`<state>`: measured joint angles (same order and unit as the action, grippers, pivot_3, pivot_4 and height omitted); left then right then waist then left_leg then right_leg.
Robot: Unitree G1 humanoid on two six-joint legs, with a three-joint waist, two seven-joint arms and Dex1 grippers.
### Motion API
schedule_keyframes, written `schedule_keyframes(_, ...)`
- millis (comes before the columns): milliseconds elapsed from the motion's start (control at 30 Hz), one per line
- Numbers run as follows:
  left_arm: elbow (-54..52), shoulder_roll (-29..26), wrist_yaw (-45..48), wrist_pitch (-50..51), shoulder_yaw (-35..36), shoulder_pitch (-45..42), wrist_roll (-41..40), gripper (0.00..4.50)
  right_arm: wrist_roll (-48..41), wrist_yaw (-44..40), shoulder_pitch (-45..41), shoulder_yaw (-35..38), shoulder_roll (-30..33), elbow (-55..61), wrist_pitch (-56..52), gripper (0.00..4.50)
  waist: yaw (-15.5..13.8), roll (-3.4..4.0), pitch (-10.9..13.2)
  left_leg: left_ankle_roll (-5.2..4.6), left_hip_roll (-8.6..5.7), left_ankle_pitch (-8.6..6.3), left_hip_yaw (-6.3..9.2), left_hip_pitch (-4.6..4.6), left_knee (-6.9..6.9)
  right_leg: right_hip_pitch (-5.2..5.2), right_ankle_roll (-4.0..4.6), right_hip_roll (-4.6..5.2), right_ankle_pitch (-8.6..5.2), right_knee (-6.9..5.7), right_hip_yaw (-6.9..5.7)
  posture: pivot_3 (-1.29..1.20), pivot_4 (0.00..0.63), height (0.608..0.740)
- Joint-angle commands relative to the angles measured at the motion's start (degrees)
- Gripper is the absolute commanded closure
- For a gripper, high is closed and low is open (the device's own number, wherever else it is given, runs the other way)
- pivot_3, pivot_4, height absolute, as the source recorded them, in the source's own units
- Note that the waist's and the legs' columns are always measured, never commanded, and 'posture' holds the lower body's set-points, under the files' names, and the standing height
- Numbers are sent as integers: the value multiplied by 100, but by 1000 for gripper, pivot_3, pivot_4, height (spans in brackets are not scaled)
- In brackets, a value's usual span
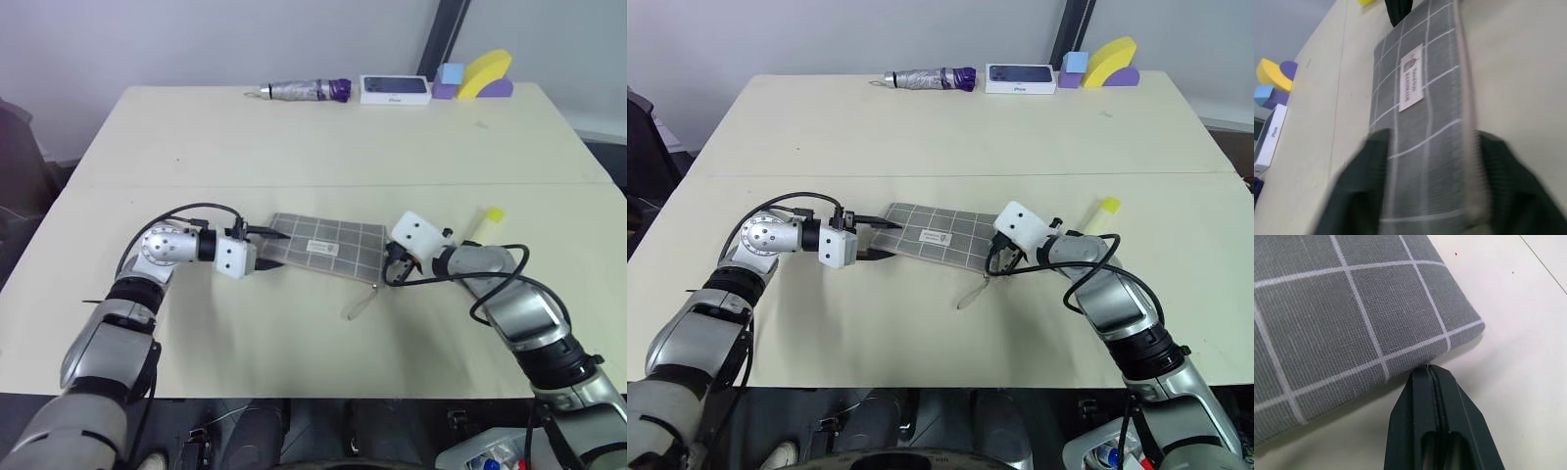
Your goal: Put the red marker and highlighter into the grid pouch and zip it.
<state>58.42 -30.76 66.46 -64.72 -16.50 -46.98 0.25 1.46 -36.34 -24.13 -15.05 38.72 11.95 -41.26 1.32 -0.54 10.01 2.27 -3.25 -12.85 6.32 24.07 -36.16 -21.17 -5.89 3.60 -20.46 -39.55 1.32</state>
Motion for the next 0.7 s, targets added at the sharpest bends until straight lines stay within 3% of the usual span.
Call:
schedule_keyframes(33,-10,-8,172,13,156,-47,-291,3925,22,27,-93,128,-73,65,81,4500,2,0,0,0,0,0,0,1,0,-1,0,0,0,0,0,0,150,740)
schedule_keyframes(67,-12,-7,212,68,176,-30,-335,4461,25,34,-90,137,-79,72,80,4500,3,0,0,0,0,0,0,1,0,-1,0,0,0,-1,0,0,150,740)
schedule_keyframes(167,-53,7,292,316,266,20,-493,4461,37,71,-89,190,-89,93,92,4500,2,0,0,0,0,0,0,1,0,-2,0,0,0,-1,0,0,150,740)
schedule_keyframes(333,-392,102,250,1619,571,80,-804,4461,39,232,-129,512,-16,157,153,4500,3,0,0,0,0,0,0,6,-2,-6,0,0,0,-4,0,0,150,740)
schedule_keyframes(533,-1956,99,283,4551,882,463,-1460,4461,-298,242,-31,1412,110,446,87,4500,18,0,0,0,0,1,2,18,-7,-16,0,0,0,-10,1,0,150,740)
schedule_keyframes(700,-3351,109,-55,6381,1132,834,-1913,4461,-665,170,90,1910,88,692,-144,4500,106,0,0,2,1,2,9,19,-7,-16,0,0,0,-13,0,0,150,740)
